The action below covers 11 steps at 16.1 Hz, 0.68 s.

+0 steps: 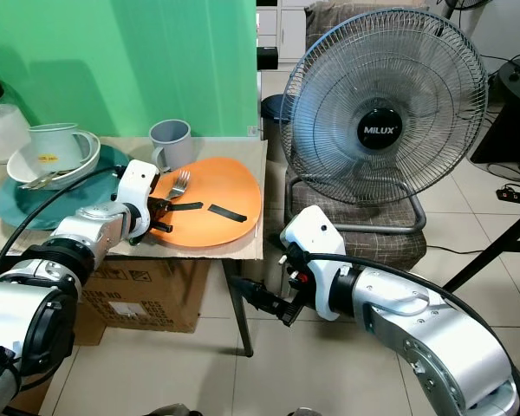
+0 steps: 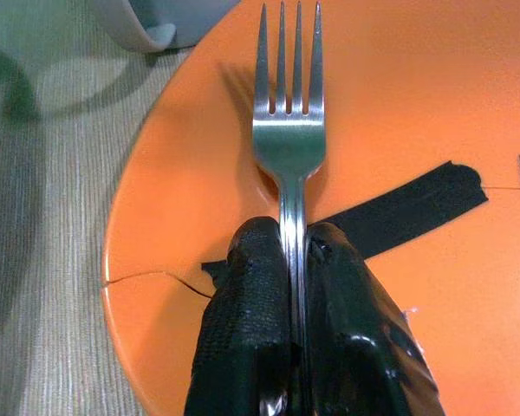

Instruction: Setting the table

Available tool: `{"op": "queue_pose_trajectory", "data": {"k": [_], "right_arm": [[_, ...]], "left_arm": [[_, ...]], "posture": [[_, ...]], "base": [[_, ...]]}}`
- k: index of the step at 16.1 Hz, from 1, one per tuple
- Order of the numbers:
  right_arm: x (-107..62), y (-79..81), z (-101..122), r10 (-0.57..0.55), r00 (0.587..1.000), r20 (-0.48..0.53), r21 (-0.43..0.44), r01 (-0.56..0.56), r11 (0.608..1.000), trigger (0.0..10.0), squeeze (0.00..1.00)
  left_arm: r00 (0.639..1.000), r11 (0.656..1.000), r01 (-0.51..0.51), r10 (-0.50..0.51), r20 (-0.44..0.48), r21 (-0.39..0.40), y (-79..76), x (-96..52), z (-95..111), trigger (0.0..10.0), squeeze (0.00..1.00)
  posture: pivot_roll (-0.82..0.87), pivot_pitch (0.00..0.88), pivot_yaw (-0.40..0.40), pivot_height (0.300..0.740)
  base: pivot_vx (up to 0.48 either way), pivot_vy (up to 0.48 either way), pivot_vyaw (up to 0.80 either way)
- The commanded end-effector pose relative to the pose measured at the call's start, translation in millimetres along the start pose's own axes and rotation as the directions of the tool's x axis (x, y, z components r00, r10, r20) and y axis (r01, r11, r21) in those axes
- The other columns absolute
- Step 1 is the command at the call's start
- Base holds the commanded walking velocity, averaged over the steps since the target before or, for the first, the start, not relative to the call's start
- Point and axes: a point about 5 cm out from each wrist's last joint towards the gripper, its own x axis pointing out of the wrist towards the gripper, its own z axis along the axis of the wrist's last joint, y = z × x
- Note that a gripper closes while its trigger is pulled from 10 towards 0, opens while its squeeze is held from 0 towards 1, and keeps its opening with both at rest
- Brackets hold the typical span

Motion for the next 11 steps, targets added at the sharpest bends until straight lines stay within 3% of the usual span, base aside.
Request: {"op": "queue_pose_trajectory", "data": {"k": [1, 5, 7, 11], "right_arm": [[1.1, -3.5, 5, -0.018, 1.000, 0.020, -0.021, 0.018, 1.000, 10.0, 0.00], [1.8, -11.0, 10, -0.069, 0.996, 0.055, -0.026, 0.070, 0.997, 10.0, 0.00], [1.6, -17.2, 14, -0.116, 0.989, 0.093, -0.008, 0.118, 0.993, 10.0, 0.00], [4.5, -17.5, 14, -0.154, 0.980, 0.126, 0.029, 0.151, 0.988, 10.0, 0.00]], "left_arm": [[0.998, 1.000, -0.010, 0.010, 0.057, -0.007, 7.6, -3.9, 13, 0.0, 0.00], [0.982, 1.000, -0.026, 0.022, 0.186, 0.017, 12.8, -10.2, 40, 0.0, 0.00], [0.956, 0.998, -0.049, 0.036, 0.291, 0.036, 13.9, -17.0, 62, 0.0, 0.00], [0.901, 0.999, -0.036, 0.033, 0.432, -0.002, 5.3, -31.2, 85, 0.0, 0.00]], "posture": [[-0.15, 0.000, 0.062, 0.740], [-0.14, 0.000, 0.066, 0.740], [-0.13, 0.000, 0.065, 0.740], [-0.13, 0.000, 0.064, 0.740]], "base": [[0.000, 0.000, 0.00], [0.000, 0.000, 0.00], [0.000, 0.000, 0.00], [0.000, 0.000, 0.00]]}}
